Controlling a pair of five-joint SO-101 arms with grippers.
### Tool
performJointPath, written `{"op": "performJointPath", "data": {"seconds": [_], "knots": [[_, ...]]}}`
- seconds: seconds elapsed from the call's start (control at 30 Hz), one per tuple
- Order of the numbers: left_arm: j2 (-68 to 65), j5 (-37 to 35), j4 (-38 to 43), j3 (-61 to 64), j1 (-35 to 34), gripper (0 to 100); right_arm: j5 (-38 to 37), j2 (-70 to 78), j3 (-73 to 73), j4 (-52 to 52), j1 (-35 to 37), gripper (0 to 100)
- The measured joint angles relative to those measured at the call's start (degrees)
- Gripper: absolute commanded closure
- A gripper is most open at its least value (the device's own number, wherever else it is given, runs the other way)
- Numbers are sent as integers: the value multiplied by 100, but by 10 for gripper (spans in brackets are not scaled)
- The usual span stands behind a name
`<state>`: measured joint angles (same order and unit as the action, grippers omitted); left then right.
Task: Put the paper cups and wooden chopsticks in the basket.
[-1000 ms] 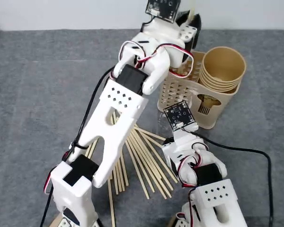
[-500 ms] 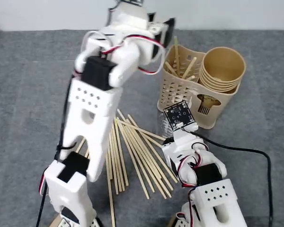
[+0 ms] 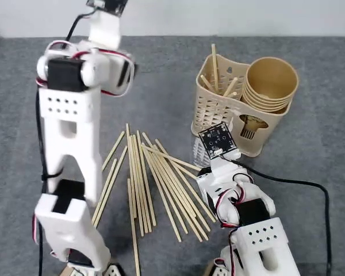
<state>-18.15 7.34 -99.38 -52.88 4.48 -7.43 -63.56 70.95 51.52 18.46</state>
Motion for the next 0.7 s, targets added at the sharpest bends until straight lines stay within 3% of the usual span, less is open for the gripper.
{"op": "performJointPath", "data": {"seconds": [0.3, 0.5, 0.7], "knots": [[0, 624, 0, 2163, -695, 754, 0, 0, 0, 0, 0, 990], [0, 712, 44, 3446, -774, 754, 0, 0, 0, 0, 0, 989], [0, 1029, 633, 4809, -800, 754, 0, 0, 0, 0, 0, 989]]}}
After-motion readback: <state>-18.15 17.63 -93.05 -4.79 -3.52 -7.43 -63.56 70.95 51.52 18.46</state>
